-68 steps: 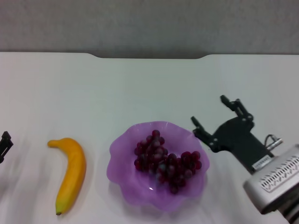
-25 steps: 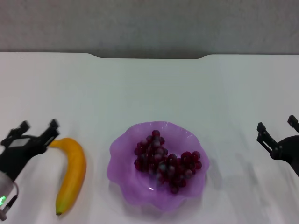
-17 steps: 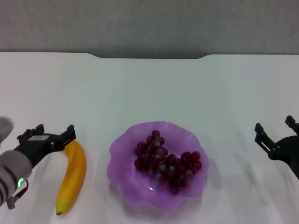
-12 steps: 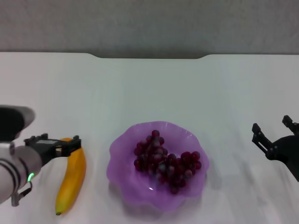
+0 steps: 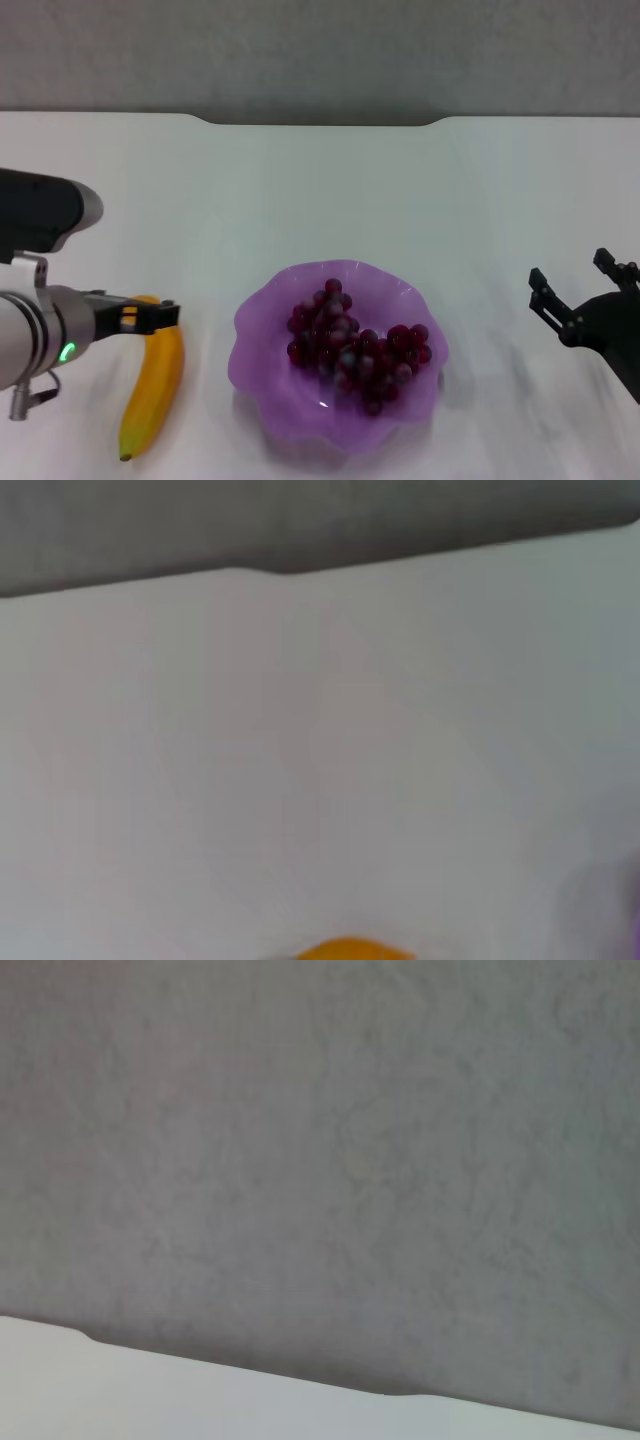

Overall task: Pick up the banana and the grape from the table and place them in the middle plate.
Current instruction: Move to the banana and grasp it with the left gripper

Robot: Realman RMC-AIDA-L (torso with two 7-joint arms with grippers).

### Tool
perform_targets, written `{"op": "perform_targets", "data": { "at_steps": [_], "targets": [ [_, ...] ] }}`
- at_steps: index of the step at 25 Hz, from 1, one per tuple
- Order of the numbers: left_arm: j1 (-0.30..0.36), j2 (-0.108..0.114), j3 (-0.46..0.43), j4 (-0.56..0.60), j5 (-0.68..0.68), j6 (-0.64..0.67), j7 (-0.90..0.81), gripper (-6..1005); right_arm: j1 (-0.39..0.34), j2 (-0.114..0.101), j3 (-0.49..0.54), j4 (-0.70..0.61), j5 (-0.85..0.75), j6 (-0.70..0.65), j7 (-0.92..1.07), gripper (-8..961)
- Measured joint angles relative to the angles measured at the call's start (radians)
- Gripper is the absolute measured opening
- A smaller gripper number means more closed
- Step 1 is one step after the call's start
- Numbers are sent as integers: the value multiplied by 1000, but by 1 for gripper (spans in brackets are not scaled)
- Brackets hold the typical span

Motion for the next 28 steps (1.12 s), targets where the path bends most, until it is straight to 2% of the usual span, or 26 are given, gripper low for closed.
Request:
{"op": "perform_targets", "data": {
  "at_steps": [4, 13, 17, 28],
  "targets": [
    [-36, -2, -10, 8, 21, 96, 0, 861, 0, 0, -2, 3, 0, -1, -9, 876],
    [-89, 3, 7, 24, -54, 183, 3, 851, 0, 1, -2, 3, 0, -2, -9, 876],
    [-117, -1, 15, 64, -57, 189, 3, 846, 0, 1, -2, 3, 0, -2, -10, 876],
    [-144, -8, 38, 149, -82, 148, 2, 834, 3, 2, -2, 3, 0, -9, -10, 876]
  ]
}}
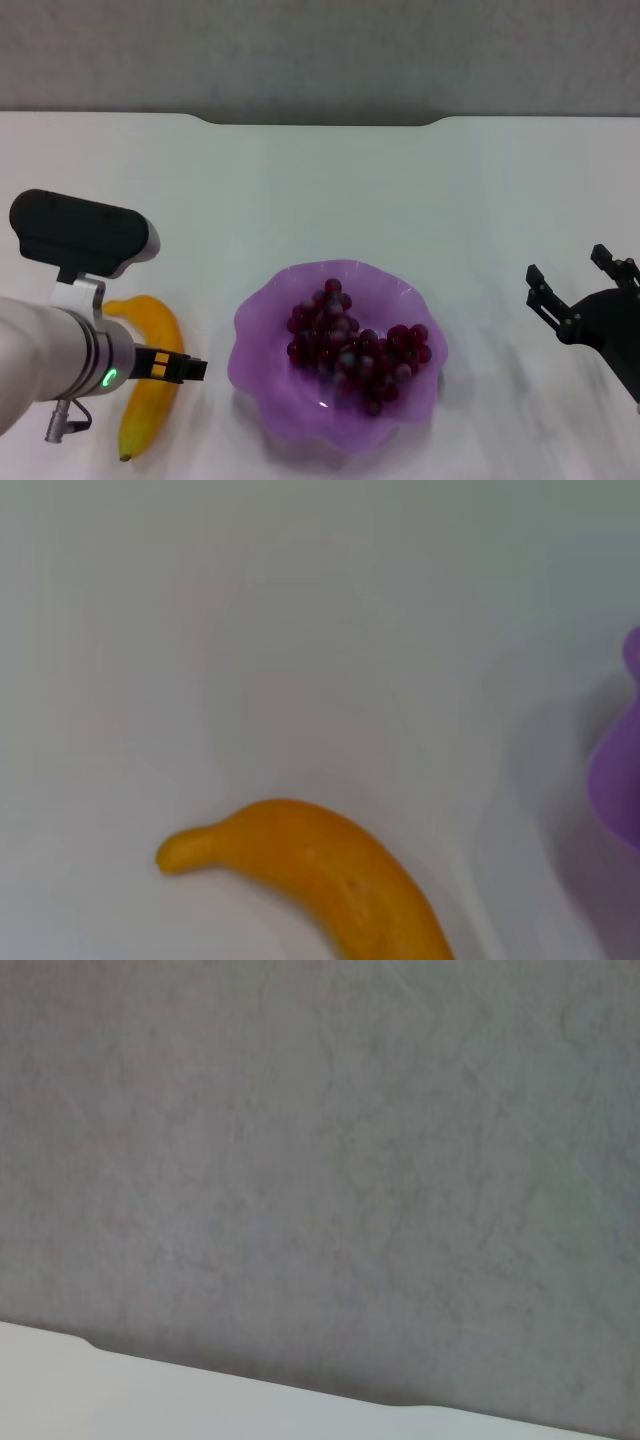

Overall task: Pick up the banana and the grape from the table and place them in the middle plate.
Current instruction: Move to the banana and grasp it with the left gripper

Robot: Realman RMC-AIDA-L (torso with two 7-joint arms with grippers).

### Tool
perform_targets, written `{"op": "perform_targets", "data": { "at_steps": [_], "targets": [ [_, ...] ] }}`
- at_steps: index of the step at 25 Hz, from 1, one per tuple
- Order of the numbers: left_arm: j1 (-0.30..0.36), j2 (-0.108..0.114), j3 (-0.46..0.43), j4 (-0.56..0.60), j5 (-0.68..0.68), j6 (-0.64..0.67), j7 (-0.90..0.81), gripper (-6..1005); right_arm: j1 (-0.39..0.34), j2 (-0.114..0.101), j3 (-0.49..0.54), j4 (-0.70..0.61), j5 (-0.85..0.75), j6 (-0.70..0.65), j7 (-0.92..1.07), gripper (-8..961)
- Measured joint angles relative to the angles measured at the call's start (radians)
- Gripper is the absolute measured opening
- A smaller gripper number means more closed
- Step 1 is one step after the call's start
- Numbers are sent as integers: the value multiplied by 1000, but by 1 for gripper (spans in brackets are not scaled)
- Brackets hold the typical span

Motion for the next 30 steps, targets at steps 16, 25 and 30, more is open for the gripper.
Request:
{"op": "perform_targets", "data": {
  "at_steps": [16, 25, 30],
  "targets": [
    [-17, -3, -3, 113, -5, -79, -1, 816, 0, 0, -1, 8, -1, -2, -1, 876],
    [-31, -7, -4, 172, -13, -106, -2, 805, 0, 0, -3, 11, -2, -2, -26, 876],
    [-42, -7, -1, 184, -32, -109, -2, 800, 0, 0, -3, 11, -2, -2, -26, 876]
  ]
}}
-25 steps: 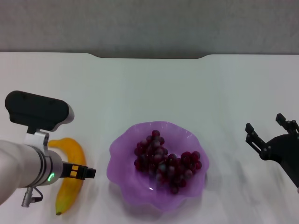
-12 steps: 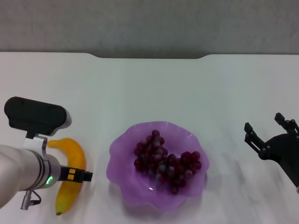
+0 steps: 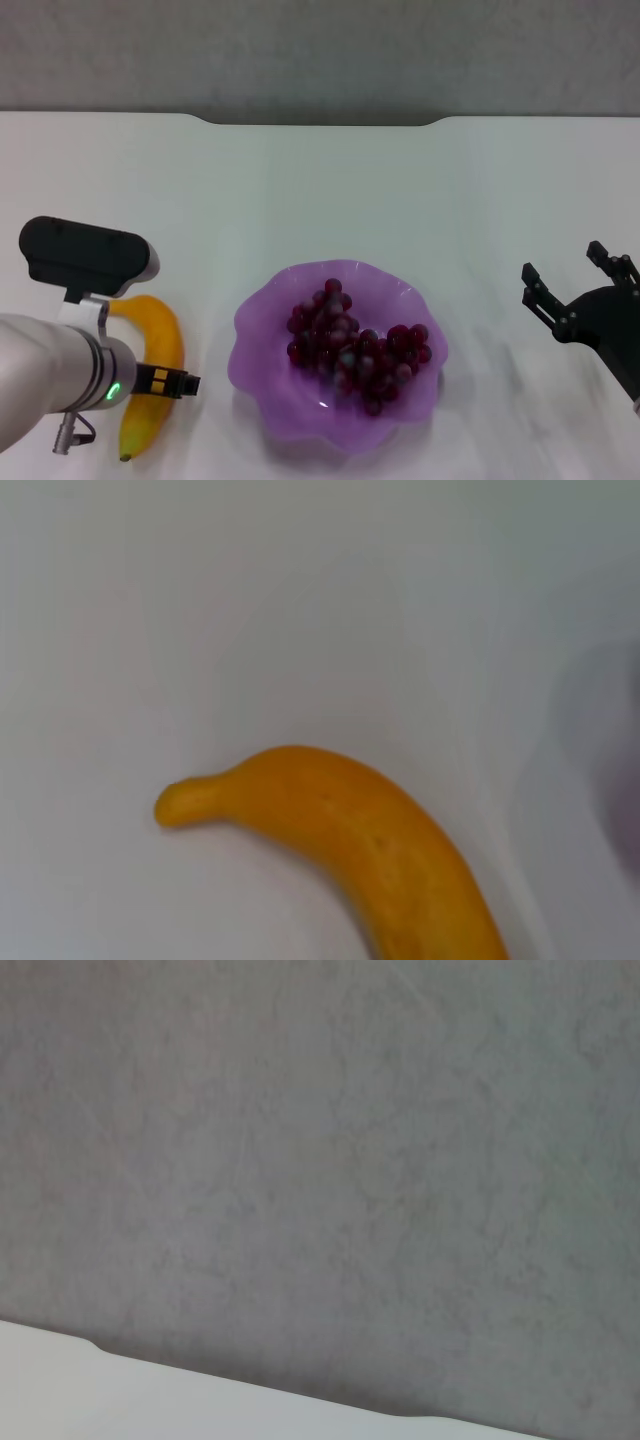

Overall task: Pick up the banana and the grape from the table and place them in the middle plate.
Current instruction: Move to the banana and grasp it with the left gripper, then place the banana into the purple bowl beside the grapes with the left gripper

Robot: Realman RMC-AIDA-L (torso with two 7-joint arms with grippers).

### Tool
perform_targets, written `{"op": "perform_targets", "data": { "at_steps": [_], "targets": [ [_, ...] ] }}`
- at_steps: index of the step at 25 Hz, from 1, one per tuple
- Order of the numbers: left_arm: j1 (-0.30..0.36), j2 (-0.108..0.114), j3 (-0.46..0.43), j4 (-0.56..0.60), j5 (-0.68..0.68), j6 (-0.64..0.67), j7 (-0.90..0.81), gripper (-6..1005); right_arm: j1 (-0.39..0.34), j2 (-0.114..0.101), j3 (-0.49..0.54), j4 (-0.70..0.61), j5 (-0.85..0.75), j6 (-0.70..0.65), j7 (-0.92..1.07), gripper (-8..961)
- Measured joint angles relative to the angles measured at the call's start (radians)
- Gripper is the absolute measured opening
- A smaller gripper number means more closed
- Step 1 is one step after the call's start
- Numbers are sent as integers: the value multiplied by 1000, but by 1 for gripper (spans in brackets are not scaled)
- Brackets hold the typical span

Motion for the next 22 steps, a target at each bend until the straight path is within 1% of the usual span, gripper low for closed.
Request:
{"op": "perform_targets", "data": {
  "at_steps": [4, 12, 17, 19, 21, 22],
  "targets": [
    [-1, 0, -3, 2, -1, -1, 0, 795, 0, 0, 0, 0, 0, 0, 0, 876],
    [5, 0, -9, 2, -1, -14, -2, 542, 0, 0, -1, 0, 0, 0, 0, 876],
    [15, -1, -10, -6, 2, -20, -4, 513, 0, 0, -1, 1, 0, 0, 0, 876],
    [40, 0, -16, -36, 7, -40, -5, 507, -1, 0, -1, 2, 0, 0, 0, 876],
    [97, 1, -34, -93, 17, -94, -4, 507, -2, 0, -2, 2, 0, 0, 0, 876],
    [141, 2, -45, -131, 30, -145, -3, 507, -3, 0, -2, 2, 0, 0, 0, 876]
  ]
}}
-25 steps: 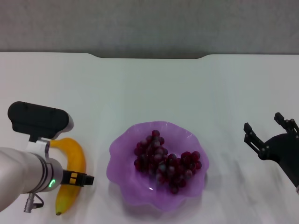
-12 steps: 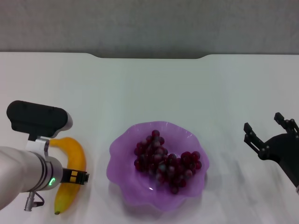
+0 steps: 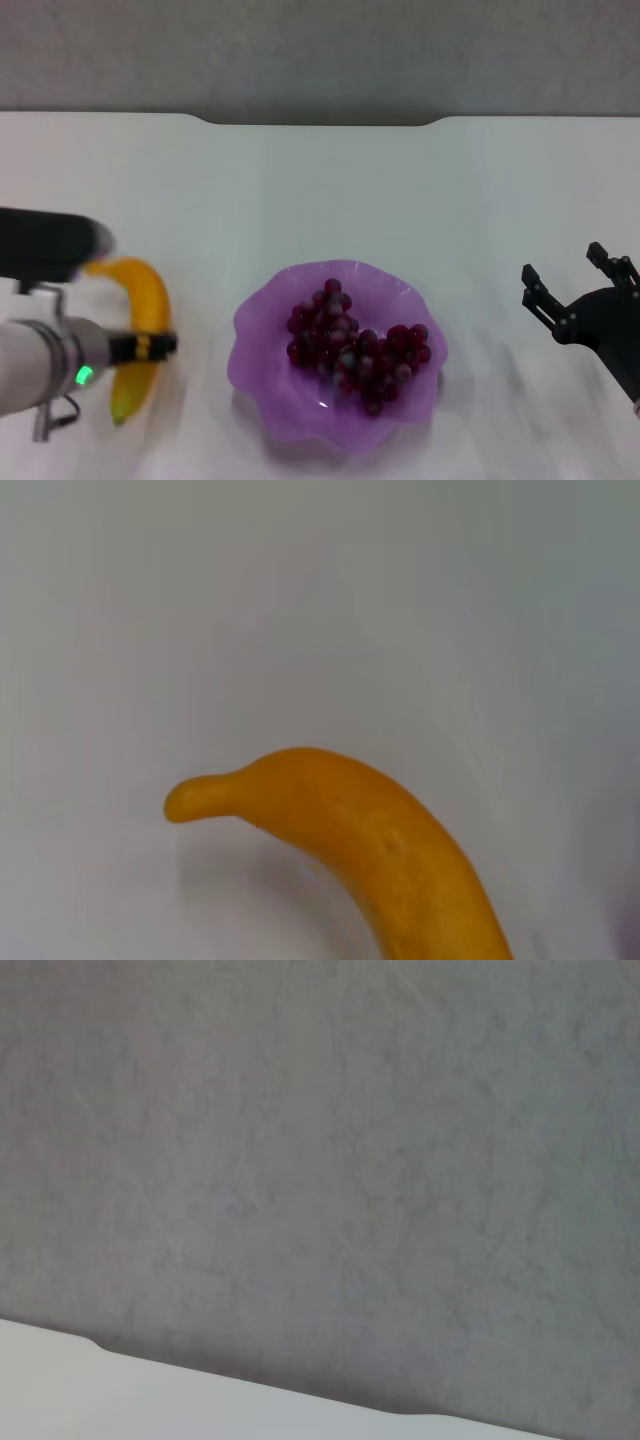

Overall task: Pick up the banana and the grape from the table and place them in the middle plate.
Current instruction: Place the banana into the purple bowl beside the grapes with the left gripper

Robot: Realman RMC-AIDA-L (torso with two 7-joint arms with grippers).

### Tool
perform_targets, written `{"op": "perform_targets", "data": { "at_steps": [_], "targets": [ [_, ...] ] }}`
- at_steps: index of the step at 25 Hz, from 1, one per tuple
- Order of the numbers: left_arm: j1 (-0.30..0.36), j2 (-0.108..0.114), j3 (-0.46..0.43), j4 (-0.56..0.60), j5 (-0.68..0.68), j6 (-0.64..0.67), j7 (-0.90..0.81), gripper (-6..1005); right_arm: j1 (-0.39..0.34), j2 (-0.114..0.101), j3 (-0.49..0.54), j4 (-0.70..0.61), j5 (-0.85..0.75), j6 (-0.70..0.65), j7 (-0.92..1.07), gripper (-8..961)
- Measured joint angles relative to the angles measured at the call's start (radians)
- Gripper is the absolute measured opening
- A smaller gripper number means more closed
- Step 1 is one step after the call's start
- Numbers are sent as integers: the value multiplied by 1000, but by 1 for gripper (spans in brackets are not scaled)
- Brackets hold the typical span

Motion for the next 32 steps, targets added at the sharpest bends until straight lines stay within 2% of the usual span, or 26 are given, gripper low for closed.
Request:
{"op": "perform_targets", "data": {
  "at_steps": [4, 6, 11, 16, 18, 25, 29, 30, 31, 32],
  "targets": [
    [136, 1, -14, -89, 50, -210, 3, 507, 0, 0, 0, -3, 0, 0, 0, 876],
    [180, 1, -14, -102, 54, -300, 3, 507, 1, 0, 0, -5, 0, 0, 0, 876],
    [236, 0, 6, -95, 50, -492, -3, 507, 2, 0, 0, -5, 0, 0, 0, 876],
    [290, 2, 69, -41, 64, -801, -3, 507, 3, 0, 0, -6, 0, 0, 0, 876],
    [301, 2, 85, 21, 74, -950, -8, 507, 3, 0, 0, -6, 0, 0, 0, 876],
    [274, 1, 121, 235, 83, -1250, -30, 506, 9, 0, 0, -8, 0, 2, 0, 876],
    [244, -1, 155, 385, 85, -1472, -47, 506, 12, 0, 0, -11, 0, 6, 0, 876],
    [244, -1, 155, 385, 85, -1472, -47, 506, 13, 0, 0, -11, 0, 7, 0, 876],
    [228, -7, 177, 478, 85, -1629, -50, 506, 13, 0, 0, -11, 0, 7, 0, 876],
    [224, -7, 180, 490, 85, -1648, -53, 506, 14, 0, 0, -11, 0, 7, 0, 876]
  ]
}}
